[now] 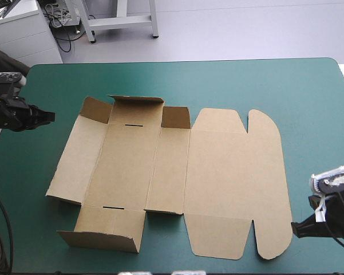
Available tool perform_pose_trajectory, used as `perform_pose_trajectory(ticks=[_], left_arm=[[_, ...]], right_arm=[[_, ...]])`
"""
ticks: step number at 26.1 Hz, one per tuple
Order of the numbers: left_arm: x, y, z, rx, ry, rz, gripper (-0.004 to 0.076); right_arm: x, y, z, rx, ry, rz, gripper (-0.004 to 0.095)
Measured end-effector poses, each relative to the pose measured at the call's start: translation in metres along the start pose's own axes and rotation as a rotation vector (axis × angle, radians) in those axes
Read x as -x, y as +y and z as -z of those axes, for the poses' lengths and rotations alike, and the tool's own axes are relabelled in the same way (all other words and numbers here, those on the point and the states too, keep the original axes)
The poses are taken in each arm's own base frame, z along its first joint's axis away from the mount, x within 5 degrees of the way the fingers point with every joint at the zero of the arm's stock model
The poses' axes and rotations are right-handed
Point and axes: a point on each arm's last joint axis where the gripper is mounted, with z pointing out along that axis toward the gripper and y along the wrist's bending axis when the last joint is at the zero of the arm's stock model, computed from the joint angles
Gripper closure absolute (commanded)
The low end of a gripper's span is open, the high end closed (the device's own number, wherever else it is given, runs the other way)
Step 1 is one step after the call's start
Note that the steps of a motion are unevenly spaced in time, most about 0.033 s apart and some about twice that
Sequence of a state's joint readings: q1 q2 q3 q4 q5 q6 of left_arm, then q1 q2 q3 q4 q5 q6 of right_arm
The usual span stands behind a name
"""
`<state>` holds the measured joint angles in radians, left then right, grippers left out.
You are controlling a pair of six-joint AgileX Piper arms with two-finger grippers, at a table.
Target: Fold the box
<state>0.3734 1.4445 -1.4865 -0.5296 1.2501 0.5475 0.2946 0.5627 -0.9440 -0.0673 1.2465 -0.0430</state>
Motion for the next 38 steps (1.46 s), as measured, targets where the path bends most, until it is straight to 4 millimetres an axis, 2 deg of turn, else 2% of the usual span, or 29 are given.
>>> perform_pose_trajectory(ticks=[3,5,8,13,17,26,38], left_arm=[[-0.006,0.021,0.010,0.050,-0.019,0.087,0.0731],[-0.014,0.034,0.012,0.086,-0.005,0.135,0.0703],[-0.027,0.043,0.004,0.123,0.064,0.152,0.0514],[-0.045,0.051,-0.016,0.113,0.151,0.189,0.0260],[-0.057,0.056,-0.033,0.082,0.208,0.233,0.0167],[-0.092,0.060,-0.076,-0.040,0.297,0.270,0.0150],[-0.103,0.070,-0.121,-0.235,0.305,0.300,0.0151]], right_arm=[[-0.020,0.002,0.008,0.013,-0.044,-0.020,0.0931],[-0.033,0.004,0.011,0.023,-0.073,-0.026,0.0931],[-0.040,0.005,0.009,0.026,-0.071,-0.027,0.0931],[-0.042,0.005,0.009,0.029,-0.073,-0.028,0.0931],[-0.042,0.005,0.009,0.029,-0.072,-0.027,0.0931],[-0.042,0.006,0.009,0.038,-0.073,-0.011,0.0931],[-0.042,0.011,0.009,0.089,-0.075,-0.027,0.0931]])
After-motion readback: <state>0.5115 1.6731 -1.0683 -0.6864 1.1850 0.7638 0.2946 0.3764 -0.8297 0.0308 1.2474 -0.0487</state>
